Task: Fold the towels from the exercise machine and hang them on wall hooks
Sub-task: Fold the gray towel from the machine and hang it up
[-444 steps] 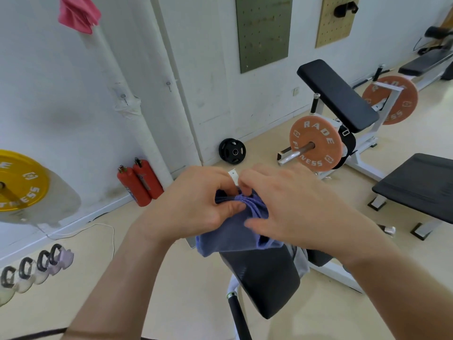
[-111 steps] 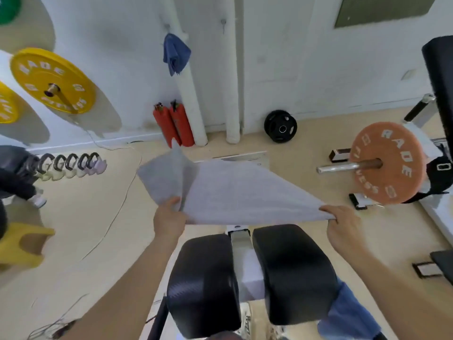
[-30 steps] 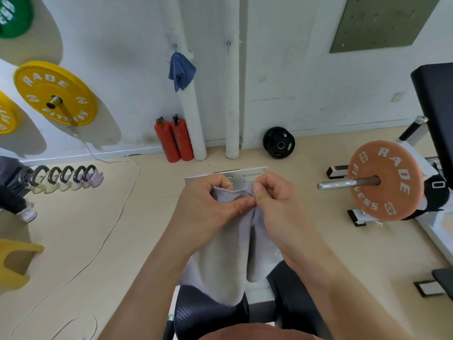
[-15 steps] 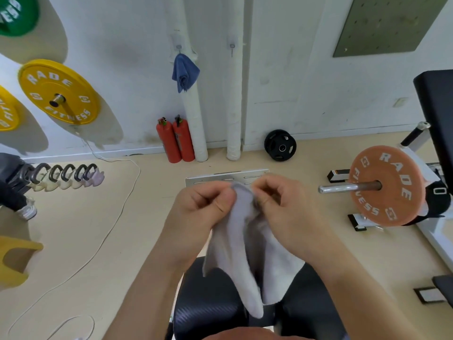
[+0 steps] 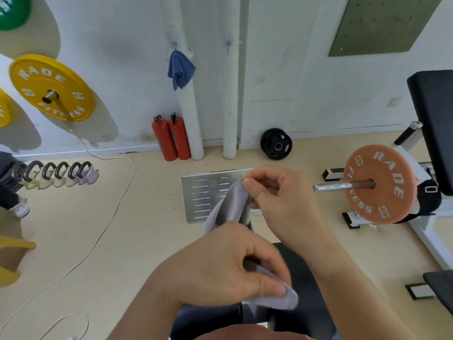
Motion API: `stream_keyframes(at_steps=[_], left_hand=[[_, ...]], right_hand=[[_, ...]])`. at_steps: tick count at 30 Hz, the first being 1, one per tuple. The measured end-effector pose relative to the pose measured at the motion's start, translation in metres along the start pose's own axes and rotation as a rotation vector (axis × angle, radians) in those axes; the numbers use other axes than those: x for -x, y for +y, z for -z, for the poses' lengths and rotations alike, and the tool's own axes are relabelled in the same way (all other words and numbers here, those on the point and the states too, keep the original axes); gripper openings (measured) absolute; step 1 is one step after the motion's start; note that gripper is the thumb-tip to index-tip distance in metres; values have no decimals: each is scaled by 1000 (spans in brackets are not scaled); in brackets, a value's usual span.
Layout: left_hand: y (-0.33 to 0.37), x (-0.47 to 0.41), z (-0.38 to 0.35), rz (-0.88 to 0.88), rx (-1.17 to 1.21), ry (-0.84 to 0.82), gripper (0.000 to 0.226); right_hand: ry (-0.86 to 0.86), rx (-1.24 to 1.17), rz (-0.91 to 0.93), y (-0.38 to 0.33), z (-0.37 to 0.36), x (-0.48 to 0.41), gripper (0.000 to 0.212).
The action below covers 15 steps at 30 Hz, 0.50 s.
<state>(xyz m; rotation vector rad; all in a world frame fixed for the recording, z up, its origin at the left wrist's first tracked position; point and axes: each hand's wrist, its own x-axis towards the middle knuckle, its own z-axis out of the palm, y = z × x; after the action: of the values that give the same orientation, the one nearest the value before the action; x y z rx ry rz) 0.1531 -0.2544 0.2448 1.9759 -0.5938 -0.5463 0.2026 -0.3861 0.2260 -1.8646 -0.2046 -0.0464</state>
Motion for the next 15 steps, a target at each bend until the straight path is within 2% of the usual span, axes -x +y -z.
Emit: stream_keyframes(at_steps=[1, 4, 6, 10, 15], left_hand=[[0, -2, -3, -5, 10, 92, 9], [-9, -7, -5, -14, 62, 543, 19], [-13, -9, -1, -71, 110, 754, 18], [-13, -10, 0, -136, 139, 952, 17], [-12, -9, 2, -142, 114, 1017, 19]], right_hand=[[-4, -54, -28, -1, 0, 0, 20], [-49, -240, -81, -3, 6, 2, 23], [-88, -323, -92, -4, 10, 5, 26], [-106, -442, -115, -6, 10, 9, 19], [-105, -434, -61, -14, 14, 12, 12]])
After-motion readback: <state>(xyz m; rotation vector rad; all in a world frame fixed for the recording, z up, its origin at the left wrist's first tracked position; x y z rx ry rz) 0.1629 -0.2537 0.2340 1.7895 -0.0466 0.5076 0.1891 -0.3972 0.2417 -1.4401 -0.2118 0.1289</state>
